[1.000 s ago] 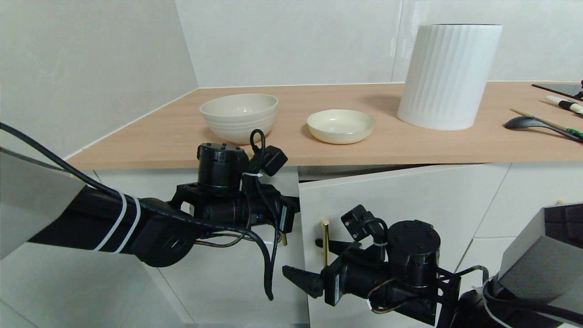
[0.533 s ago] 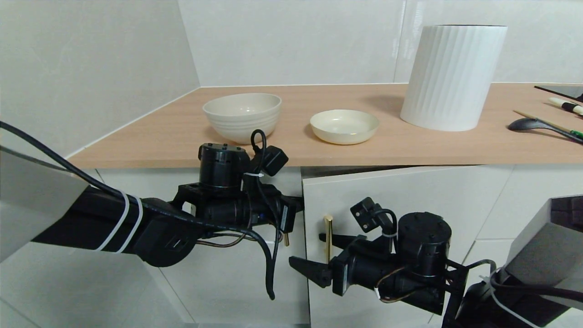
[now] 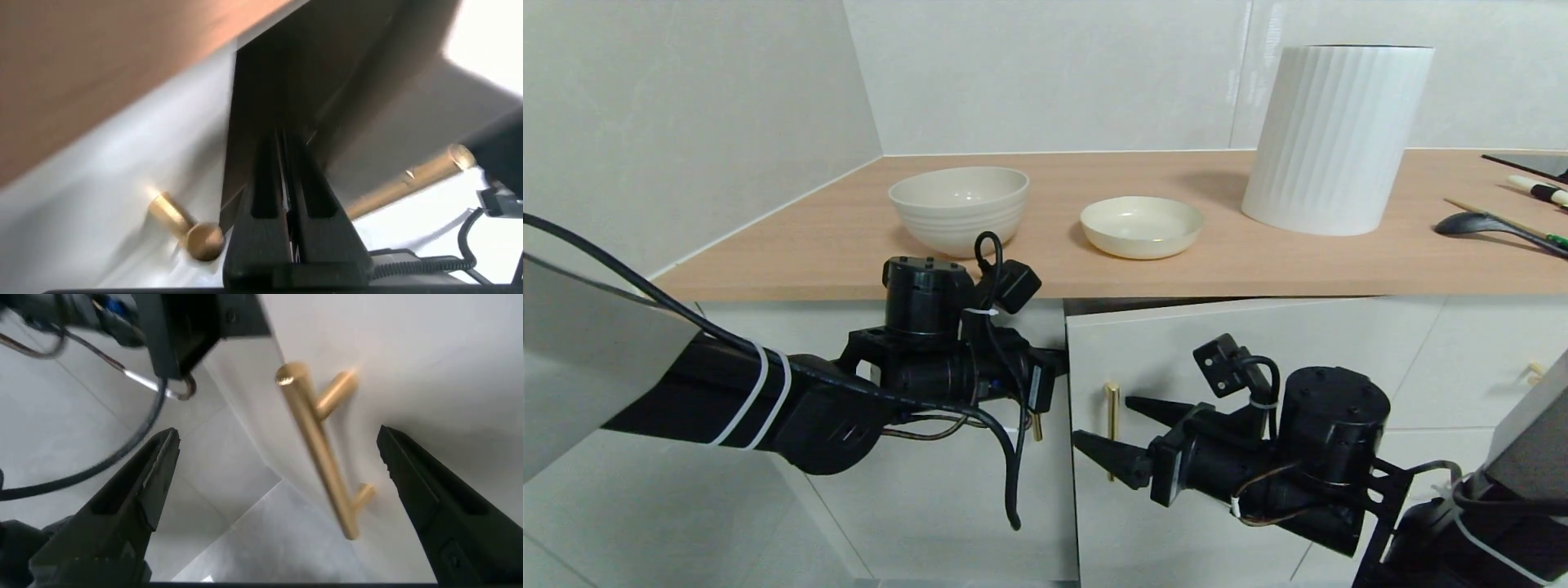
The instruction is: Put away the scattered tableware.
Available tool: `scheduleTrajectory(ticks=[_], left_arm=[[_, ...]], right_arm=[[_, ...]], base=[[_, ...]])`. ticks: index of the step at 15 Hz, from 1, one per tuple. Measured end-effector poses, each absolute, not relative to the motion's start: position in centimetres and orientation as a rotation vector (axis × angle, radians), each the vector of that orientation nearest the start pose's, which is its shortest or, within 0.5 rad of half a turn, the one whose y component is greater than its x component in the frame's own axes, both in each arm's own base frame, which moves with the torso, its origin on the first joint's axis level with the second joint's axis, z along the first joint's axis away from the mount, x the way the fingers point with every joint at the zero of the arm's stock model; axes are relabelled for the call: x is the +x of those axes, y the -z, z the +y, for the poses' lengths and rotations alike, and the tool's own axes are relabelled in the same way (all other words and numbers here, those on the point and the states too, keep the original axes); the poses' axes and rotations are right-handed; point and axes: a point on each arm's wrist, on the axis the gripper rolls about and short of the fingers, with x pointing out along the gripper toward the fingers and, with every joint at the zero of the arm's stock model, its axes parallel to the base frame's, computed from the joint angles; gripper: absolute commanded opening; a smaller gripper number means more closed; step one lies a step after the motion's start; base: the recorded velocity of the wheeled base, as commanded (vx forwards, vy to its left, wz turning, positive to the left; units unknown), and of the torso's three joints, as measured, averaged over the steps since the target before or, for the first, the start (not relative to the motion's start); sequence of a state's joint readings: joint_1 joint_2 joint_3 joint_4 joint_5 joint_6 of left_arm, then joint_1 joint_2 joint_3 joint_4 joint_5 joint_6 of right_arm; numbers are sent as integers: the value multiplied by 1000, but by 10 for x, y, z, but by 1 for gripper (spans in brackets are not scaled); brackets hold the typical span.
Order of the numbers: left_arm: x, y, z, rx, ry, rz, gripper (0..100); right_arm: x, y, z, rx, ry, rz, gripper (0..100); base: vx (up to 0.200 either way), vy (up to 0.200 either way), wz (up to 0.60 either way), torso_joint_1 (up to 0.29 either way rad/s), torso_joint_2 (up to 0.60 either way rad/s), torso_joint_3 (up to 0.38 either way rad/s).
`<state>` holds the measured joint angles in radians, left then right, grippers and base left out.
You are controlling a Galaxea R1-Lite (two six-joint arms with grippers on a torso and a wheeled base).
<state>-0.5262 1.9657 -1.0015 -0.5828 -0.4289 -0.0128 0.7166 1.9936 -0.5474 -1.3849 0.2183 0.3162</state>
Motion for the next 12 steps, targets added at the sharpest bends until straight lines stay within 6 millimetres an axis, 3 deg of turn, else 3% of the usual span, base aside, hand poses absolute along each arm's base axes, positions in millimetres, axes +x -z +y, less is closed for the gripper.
scheduleTrajectory(ticks=[6, 12], left_arm=[[317, -134, -201, 11, 960, 402, 0], [314, -132, -204, 20, 948, 406, 0]], right_arm=[[215, -118, 171, 280, -856, 205, 100], [203, -123, 159, 286, -849, 203, 100]], base=[[0, 0, 0, 0, 0, 0], [0, 0, 0, 0, 0, 0]])
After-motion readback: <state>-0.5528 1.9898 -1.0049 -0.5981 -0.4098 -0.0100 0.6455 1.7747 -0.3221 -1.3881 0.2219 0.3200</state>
